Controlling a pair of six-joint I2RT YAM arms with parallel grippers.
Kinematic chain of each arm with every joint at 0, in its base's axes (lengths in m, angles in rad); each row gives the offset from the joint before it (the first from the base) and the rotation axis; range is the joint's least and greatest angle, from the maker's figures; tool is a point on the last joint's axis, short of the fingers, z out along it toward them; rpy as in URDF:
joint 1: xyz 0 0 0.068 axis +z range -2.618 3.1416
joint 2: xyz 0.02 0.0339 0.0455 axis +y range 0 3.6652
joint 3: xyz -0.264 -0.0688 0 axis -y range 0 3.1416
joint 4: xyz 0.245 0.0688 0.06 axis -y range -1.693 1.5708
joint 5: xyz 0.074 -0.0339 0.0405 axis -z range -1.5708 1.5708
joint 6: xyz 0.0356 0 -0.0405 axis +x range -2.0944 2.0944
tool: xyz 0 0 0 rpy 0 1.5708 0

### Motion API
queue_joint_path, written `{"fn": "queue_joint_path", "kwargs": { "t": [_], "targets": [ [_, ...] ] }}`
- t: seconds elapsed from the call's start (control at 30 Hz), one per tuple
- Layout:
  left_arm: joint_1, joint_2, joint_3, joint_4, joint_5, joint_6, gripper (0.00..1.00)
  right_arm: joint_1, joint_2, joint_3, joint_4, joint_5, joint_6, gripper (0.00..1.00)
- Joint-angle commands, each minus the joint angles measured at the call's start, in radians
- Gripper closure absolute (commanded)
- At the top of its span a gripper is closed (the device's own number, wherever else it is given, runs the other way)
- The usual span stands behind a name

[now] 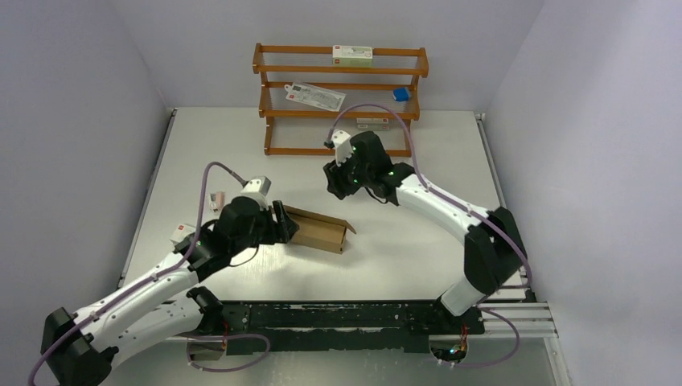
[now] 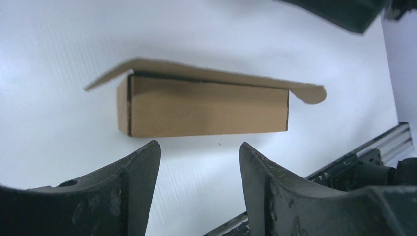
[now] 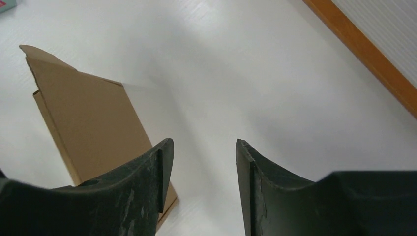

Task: Fold the paper box

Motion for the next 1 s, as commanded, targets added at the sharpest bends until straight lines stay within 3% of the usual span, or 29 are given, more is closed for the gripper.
{"fn": "queue_joint_path", "kwargs": {
  "t": [0.0, 0.13, 0.47, 0.67, 0.97],
  "targets": [
    [0.028, 0.016, 0.165, -0.241, -0.104, 0.194, 0.34, 0.001, -0.13, -0.051, -0.109, 0.143, 0.138, 0.45],
    [0.104, 0.078, 0.274, -0.312, -0.107, 0.321, 0.32, 0.002, -0.244, -0.103, -0.189, 0.179, 0.207, 0.38],
    [0.324, 0.237, 0.371, -0.296, 0.131, 0.521, 0.32, 0.01, -0.458, -0.235, -0.336, 0.154, 0.313, 0.36],
    [0.361, 0.317, 0.405, -0.272, 0.254, 0.551, 0.33, 0.061, -0.523, -0.317, -0.301, 0.133, 0.393, 0.37],
    [0.367, 0.406, 0.44, -0.27, 0.3, 0.613, 0.35, 0.117, -0.488, -0.343, -0.247, 0.191, 0.409, 0.4]
  ]
}}
